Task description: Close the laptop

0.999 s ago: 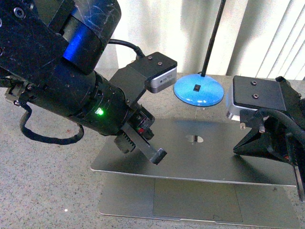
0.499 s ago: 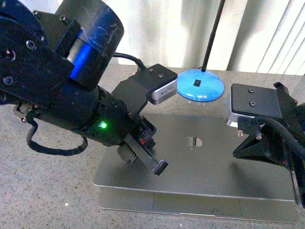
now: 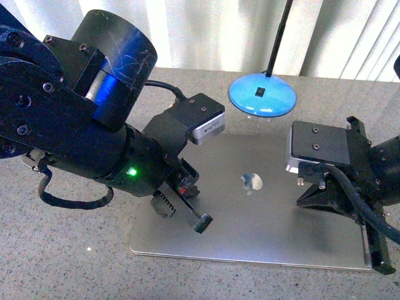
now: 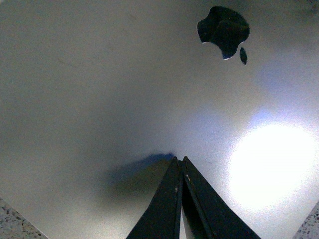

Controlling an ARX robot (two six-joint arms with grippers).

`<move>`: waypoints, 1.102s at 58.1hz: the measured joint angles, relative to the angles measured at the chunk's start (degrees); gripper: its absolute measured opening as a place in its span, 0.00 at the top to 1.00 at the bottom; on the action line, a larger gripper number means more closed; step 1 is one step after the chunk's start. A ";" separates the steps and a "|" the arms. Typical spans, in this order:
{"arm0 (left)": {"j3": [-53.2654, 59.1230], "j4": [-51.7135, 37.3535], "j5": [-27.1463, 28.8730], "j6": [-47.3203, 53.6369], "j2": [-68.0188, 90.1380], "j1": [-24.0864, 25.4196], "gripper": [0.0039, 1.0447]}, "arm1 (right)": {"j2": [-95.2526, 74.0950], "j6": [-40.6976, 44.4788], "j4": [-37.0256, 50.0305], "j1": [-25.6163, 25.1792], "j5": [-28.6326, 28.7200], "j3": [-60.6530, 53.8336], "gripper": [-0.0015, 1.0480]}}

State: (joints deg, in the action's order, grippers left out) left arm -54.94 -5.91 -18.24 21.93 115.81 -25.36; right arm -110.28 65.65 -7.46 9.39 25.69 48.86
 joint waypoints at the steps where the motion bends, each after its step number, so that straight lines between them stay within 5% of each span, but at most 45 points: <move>1: 0.07 -0.09 -0.04 -0.02 0.11 0.04 0.97 | -0.39 -0.13 0.33 0.13 0.02 -0.09 0.97; 28: 1.11 -2.14 -2.36 -0.79 0.96 1.73 0.97 | -2.08 -2.60 3.74 0.87 1.16 -0.57 0.97; 43: 4.61 -10.16 -2.97 -8.72 -1.99 4.72 0.97 | 1.46 -10.91 13.70 1.44 4.44 -3.78 0.97; 52: 8.83 -24.52 0.70 -20.17 -7.08 8.33 0.97 | 7.52 -24.24 26.62 1.14 3.15 -6.43 0.94; 64: 16.17 -36.98 15.61 -41.97 -18.18 14.23 0.94 | 15.93 -49.68 35.69 -0.87 -1.64 -8.39 0.64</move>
State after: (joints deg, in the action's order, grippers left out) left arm -38.76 -42.89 -2.63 -20.03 97.62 -11.14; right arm -94.35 15.97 28.23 8.51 24.05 40.47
